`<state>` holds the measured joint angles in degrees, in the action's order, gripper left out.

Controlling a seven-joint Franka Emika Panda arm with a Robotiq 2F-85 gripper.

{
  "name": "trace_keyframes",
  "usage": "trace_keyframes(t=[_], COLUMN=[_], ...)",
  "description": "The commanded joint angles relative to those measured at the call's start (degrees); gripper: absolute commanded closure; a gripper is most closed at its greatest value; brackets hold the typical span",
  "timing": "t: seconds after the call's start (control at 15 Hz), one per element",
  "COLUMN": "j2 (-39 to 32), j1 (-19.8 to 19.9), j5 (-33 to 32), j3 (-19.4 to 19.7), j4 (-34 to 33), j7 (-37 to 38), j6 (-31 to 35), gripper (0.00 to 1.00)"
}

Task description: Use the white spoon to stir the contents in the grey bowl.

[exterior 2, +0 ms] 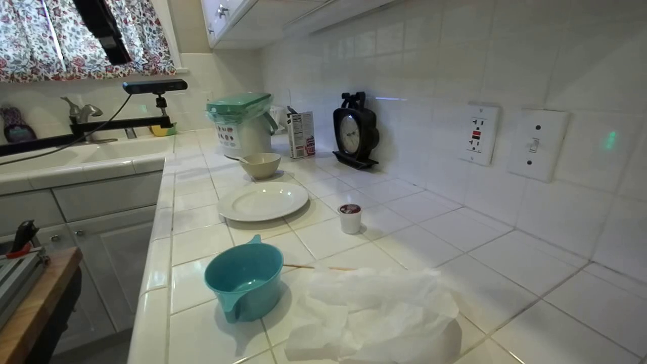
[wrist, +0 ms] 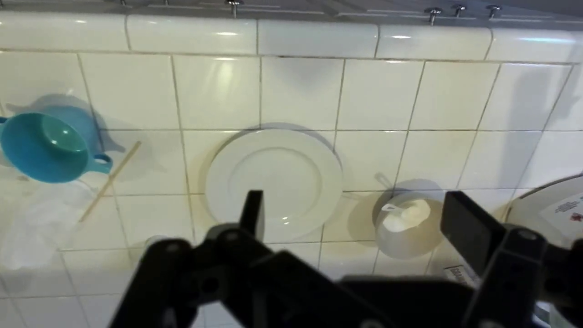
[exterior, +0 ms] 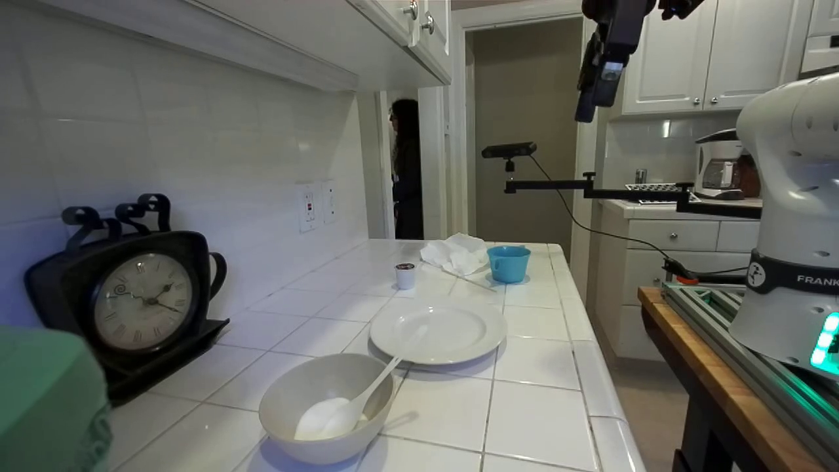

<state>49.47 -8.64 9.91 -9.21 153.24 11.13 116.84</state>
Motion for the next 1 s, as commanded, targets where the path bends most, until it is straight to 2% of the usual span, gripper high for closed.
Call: trace_keyframes(t=[0.0, 0.53, 0.93], j2=[-3.91, -19.17, -30.26], j1=[-3.09, -8.74, -13.52], j5=[4.04, 7.64, 12.67], j3=[1.09, 1.75, 2.49], j4=[1.25, 0.39, -3.69], j7=[-4.17, -11.73, -19.26], j6=[6.35, 18.78, 23.97], gripper=[0.0, 0.0, 0.0])
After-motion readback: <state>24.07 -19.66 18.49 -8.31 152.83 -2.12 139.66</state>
